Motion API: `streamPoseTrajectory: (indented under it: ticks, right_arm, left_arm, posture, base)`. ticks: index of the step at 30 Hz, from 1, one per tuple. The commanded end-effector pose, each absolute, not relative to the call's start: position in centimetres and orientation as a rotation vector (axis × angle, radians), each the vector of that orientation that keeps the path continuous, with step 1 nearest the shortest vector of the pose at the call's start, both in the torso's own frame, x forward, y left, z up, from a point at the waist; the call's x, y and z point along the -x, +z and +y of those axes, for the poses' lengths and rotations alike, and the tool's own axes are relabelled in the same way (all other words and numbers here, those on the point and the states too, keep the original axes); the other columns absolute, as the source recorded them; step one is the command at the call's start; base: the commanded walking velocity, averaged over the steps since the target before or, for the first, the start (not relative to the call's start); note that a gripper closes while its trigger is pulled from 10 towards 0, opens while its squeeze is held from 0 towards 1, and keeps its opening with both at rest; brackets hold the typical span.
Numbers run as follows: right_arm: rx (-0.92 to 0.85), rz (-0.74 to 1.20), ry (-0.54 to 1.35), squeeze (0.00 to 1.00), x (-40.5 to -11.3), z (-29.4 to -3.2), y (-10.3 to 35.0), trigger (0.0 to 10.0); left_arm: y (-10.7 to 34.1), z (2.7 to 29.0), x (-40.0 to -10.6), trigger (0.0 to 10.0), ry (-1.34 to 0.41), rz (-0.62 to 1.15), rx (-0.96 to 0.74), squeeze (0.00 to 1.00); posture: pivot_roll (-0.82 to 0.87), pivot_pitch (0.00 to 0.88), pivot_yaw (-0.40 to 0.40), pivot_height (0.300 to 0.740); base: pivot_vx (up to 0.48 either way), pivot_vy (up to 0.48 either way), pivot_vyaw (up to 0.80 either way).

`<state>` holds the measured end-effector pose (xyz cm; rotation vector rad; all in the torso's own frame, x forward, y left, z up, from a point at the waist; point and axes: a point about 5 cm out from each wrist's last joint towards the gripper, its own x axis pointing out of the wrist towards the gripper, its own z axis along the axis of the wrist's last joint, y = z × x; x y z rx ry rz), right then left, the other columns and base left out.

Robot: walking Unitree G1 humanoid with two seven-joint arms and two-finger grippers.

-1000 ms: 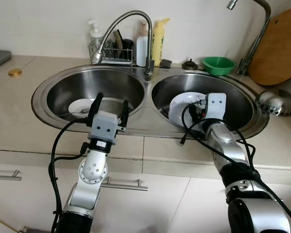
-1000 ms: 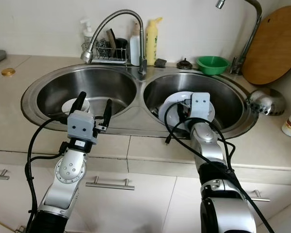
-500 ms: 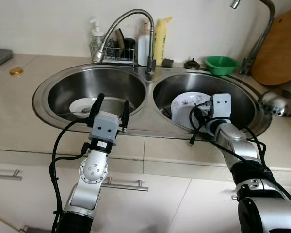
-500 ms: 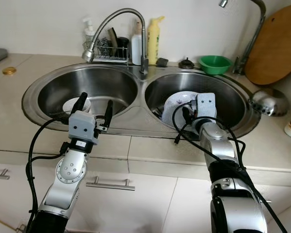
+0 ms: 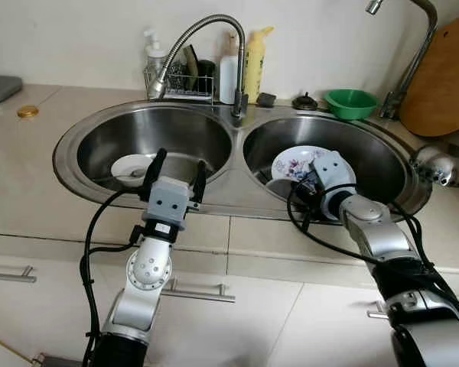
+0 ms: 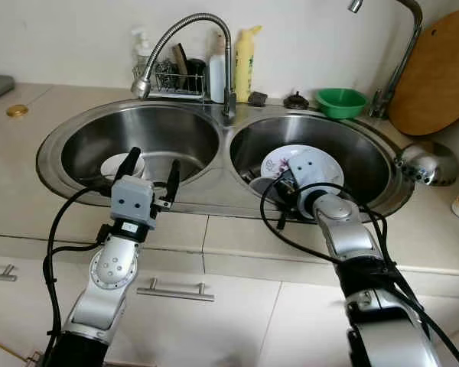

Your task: Kitchen organization

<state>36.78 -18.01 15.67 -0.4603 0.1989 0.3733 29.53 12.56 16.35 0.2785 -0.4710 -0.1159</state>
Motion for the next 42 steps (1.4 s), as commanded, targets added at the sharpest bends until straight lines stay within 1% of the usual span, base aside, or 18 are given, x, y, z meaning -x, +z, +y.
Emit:
streamPoseTrajectory:
  ticks: [1, 10, 14, 17, 19, 25, 27, 28, 30, 34, 42]
  right_arm:
    - [0.497, 0.340, 0.415, 0.00, -35.6, -18.4, 12.4, 10.0]
    - [0.513, 0.330, 0.414, 0.00, -35.3, -19.0, 12.9, 10.0]
    - [0.378, 0.162, 0.259, 0.00, -36.4, -19.6, 15.5, 10.0]
    - [0.198, -0.086, 0.110, 0.00, -36.9, -19.9, 19.2, 10.0]
    - [0.099, -0.203, 0.086, 0.00, -36.6, -19.7, 20.7, 10.0]
    - [-0.015, -0.382, 0.079, 0.00, -35.3, -17.9, 21.9, 10.0]
    - [-0.027, -0.397, 0.072, 0.00, -35.1, -17.8, 22.0, 10.0]
    - [-0.065, -0.434, 0.077, 0.00, -34.7, -17.3, 22.1, 10.0]
    - [-0.085, -0.460, 0.097, 0.00, -34.3, -16.6, 22.1, 10.0]
    - [-0.072, -0.468, 0.126, 0.00, -33.7, -15.7, 21.7, 10.0]
    - [-0.070, -0.481, 0.144, 0.00, -33.3, -15.0, 21.5, 10.0]
  left_arm:
    - [16.2, 12.4, -29.7, 10.0, -0.126, -0.453, -0.285, 0.00]
    - [16.0, 12.4, -29.7, 10.0, -0.131, -0.448, -0.286, 0.00]
    - [16.1, 12.5, -29.7, 10.0, -0.126, -0.450, -0.282, 0.00]
    - [16.2, 12.5, -29.7, 10.0, -0.122, -0.455, -0.275, 0.00]
    - [16.3, 12.6, -29.6, 10.0, -0.117, -0.462, -0.266, 0.00]
    - [17.0, 13.0, -29.5, 10.0, -0.100, -0.498, -0.255, 0.00]
    - [17.1, 13.0, -29.5, 10.0, -0.100, -0.502, -0.255, 0.00]
    - [17.3, 13.1, -29.4, 10.0, -0.101, -0.511, -0.249, 0.00]
    - [17.4, 13.1, -29.4, 10.0, -0.101, -0.518, -0.249, 0.00]
    - [17.5, 13.0, -29.4, 10.0, -0.102, -0.520, -0.247, 0.00]
    - [17.7, 13.0, -29.4, 10.0, -0.103, -0.530, -0.247, 0.00]
  posture:
    - [0.04, 0.000, -0.033, 0.740]
    - [0.04, 0.000, -0.030, 0.740]
    - [0.03, 0.000, -0.028, 0.740]
    - [0.03, 0.000, -0.031, 0.740]
    - [0.04, 0.000, -0.031, 0.740]
    - [0.04, 0.000, -0.032, 0.740]
    - [0.04, 0.000, -0.032, 0.740]
    - [0.05, 0.000, -0.032, 0.740]
    - [0.04, 0.000, -0.033, 0.740]
    - [0.04, 0.000, -0.033, 0.740]
    - [0.04, 0.000, -0.033, 0.740]
  base:
    - [0.000, 0.000, 0.00]
    - [0.000, 0.000, 0.00]
    - [0.000, 0.000, 0.00]
    - [0.000, 0.000, 0.00]
    - [0.000, 0.000, 0.00]
    - [0.000, 0.047, 0.00]
    - [0.000, 0.285, 0.00]
    - [0.000, 0.480, 0.00]
    - [0.000, 0.480, 0.00]
    - [0.000, 0.480, 0.00]
    - [0.000, 0.480, 0.00]
